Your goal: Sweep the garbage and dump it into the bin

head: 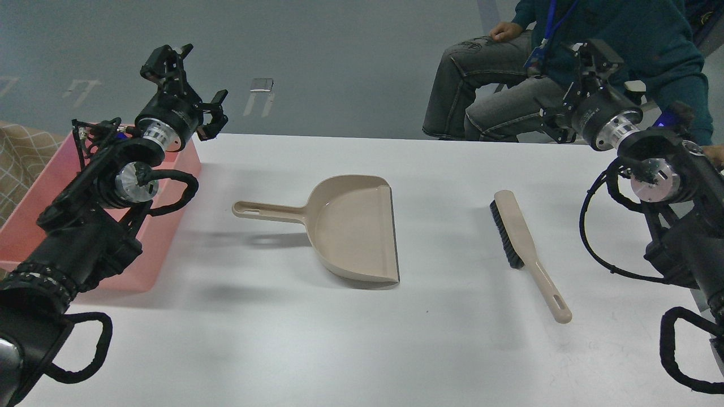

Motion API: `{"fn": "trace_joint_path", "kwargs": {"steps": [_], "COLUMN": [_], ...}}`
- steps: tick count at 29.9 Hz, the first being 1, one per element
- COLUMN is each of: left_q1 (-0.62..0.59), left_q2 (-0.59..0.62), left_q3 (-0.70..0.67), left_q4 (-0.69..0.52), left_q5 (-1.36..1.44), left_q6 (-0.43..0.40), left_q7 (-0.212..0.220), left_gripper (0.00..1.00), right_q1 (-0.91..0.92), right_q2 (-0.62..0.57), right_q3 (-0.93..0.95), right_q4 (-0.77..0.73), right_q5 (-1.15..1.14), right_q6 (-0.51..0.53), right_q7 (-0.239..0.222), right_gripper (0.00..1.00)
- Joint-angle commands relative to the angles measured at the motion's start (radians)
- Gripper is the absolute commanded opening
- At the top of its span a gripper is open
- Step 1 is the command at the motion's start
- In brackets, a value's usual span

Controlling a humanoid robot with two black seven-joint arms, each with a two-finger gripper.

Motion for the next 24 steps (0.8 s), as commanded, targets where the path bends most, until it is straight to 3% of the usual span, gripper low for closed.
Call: {"fn": "trace_joint_path", "kwargs": {"steps": [1, 5, 9, 10, 13, 16, 24], "left_q1": [-0.001, -0.007, 0.005, 0.016, 0.046, 0.045, 0.031], "left_q2": [0.001, -0.015, -0.033, -0.036, -0.03, -0.033, -0.108], "left_q3": [-0.003, -0.012, -0.004, 0.002, -0.018, -0.015, 0.003], "left_q4": [-0.002, -0.003, -0.003, -0.003, -0.034, -0.077, -0.085], "left_q5": [0.0, -0.002, -0.014, -0.014, -0.016, -0.017, -0.013], "left_q6": [-0.001, 0.0, -0.001, -0.003, -0.091, -0.147, -0.156], "left_q7": [-0.009, -0.043, -0.046, -0.047, -0.052, -0.075, -0.072], "left_gripper": [0.98, 0.98, 0.98, 0.98, 0.98, 0.98, 0.98], "right_q1": [0.0, -0.002, 0.0, 0.002, 0.011, 0.026, 0.006], "right_q2": [0.019, 0.045, 0.044, 0.041, 0.035, 0.035, 0.038], "right_q3": [0.003, 0.0, -0.014, -0.017, -0.017, -0.017, -0.016], "right_q4": [0.0, 0.006, 0.013, 0.013, 0.01, -0.004, 0.002], "right_q5": [0.0, 0.0, 0.0, 0.0, 0.0, 0.0, 0.0], "right_q6": [0.0, 0.003, 0.044, 0.066, 0.077, 0.077, 0.074], "right_q7": [0.006, 0.055, 0.081, 0.105, 0.139, 0.141, 0.139], "right_gripper": [1.0, 1.0, 1.0, 1.0, 1.0, 1.0, 1.0]}}
